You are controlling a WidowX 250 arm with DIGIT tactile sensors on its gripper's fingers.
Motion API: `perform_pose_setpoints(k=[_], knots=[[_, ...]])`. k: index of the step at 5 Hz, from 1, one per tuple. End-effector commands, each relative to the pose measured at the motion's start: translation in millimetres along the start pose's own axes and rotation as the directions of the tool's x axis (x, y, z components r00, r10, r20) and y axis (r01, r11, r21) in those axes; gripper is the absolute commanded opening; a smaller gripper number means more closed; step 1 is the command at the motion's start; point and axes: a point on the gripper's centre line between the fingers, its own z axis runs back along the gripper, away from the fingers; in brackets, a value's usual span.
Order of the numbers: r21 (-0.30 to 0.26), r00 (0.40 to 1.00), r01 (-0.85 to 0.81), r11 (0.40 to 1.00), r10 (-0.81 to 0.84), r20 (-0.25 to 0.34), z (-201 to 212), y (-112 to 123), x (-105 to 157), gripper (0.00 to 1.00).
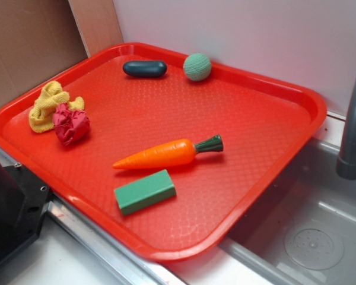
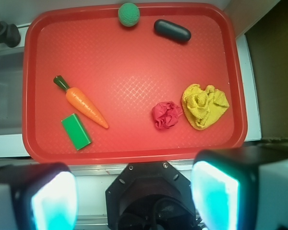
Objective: Grab the plastic pickle.
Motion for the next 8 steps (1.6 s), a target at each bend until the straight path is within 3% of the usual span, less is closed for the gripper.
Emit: perform_pose_setpoints(k=[1,2,3,4,5,6,7,8], knots=[[0.0,1.0,0.0,1.0,0.0,0.0,0.0,0.0,0.0,1.0],[0.014,1.0,-0.006,1.0,0.006,0.002,-11.2,12.8,20.4,1.0],[0.072,0.996,0.057,0.996,-0.061,0.06,-20.5,25.8,42.9,1.0],[0.106,0.993,0.084,0.991,-0.092,0.076,-32.3,34.7,59.4,1.0],[0.093,0.968,0.202,0.975,-0.213,0.131,-51.7,48.3,83.6,1.0],[0.087,0.953,0.257,0.962,-0.268,0.142,-73.1,65.5,106.5,1.0],[0.025,0.931,0.33,0.944,-0.33,0.157,-102.5,83.0,130.2,1.0],[0.053,0.91,0.387,0.921,-0.39,0.141,-129.9,94.6,147.0,1.0]])
